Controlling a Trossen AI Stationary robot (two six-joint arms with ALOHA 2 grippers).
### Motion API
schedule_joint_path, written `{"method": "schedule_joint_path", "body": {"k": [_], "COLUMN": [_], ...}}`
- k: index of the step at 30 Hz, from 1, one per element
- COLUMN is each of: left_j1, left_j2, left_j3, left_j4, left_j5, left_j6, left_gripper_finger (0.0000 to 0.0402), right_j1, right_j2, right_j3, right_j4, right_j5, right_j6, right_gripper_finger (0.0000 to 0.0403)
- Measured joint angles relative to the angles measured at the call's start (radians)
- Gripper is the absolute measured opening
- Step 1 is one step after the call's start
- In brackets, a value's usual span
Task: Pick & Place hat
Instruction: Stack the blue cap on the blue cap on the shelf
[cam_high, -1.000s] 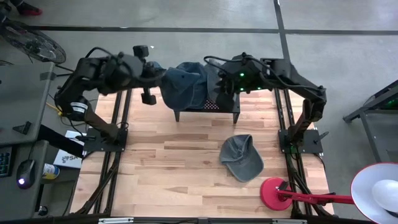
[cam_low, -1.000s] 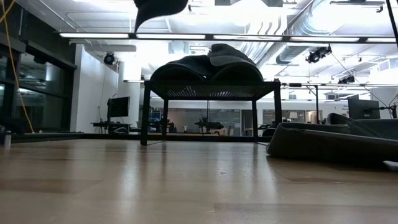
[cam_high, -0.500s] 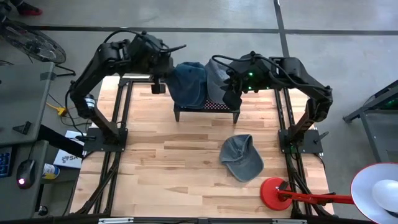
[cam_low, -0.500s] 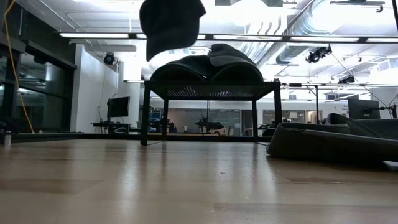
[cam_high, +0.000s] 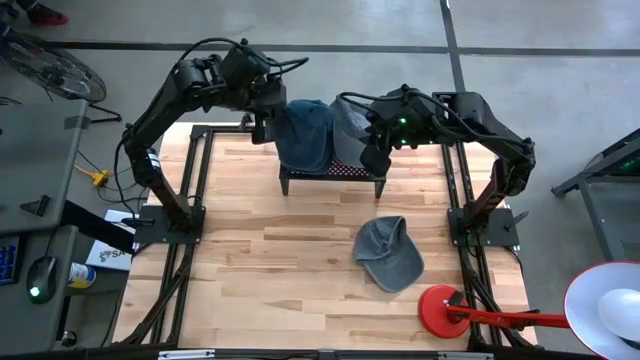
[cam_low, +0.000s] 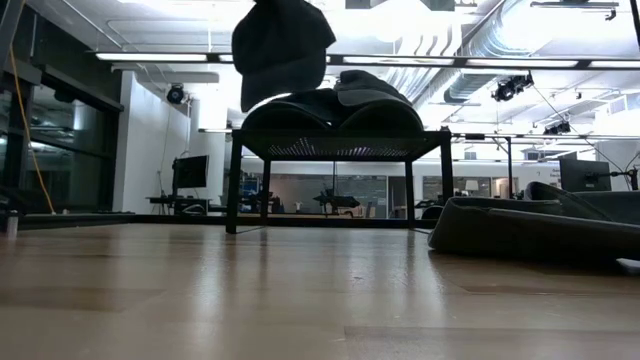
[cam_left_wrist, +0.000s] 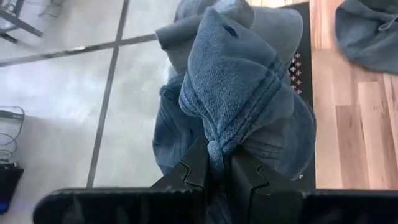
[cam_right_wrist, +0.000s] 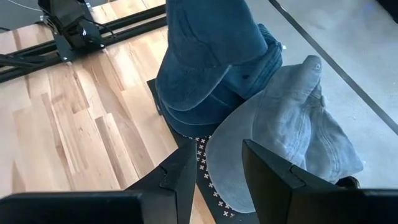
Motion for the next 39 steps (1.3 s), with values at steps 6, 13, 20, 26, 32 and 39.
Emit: {"method": "schedule_joint_path", "body": {"k": [6, 13, 20, 26, 32, 39], "left_j1": [0.019, 0.031, 0.039, 0.044, 0.044, 0.074], "left_j2": [0.013, 0.052, 0.089, 0.098, 0.101, 0.145], "left_j3": [0.000, -0.001, -0.001, -0.001, -0.001, -0.001], "left_j4": [-0.003, 0.019, 0.069, 0.147, 0.152, 0.142], "left_j5": [0.028, 0.030, 0.020, 0.006, -0.006, -0.001], "left_j6": [0.006, 0.008, 0.008, 0.006, 0.003, -0.002], "left_gripper_finger": [0.0022, 0.0022, 0.0022, 0.0022, 0.0022, 0.0022], "right_j1": [-0.002, -0.003, -0.003, -0.003, -0.003, -0.003], "right_j2": [0.000, 0.000, 0.001, 0.001, 0.001, 0.001], "right_j3": [0.000, 0.000, 0.000, 0.000, 0.000, 0.000], "right_j4": [-0.001, -0.005, -0.005, -0.006, -0.006, -0.006], "right_j5": [0.002, 0.043, 0.053, 0.069, 0.089, 0.122], "right_j6": [-0.004, -0.004, -0.002, 0.020, 0.046, 0.083], "right_gripper_finger": [0.0122, 0.0122, 0.0122, 0.0122, 0.0122, 0.0122]}}
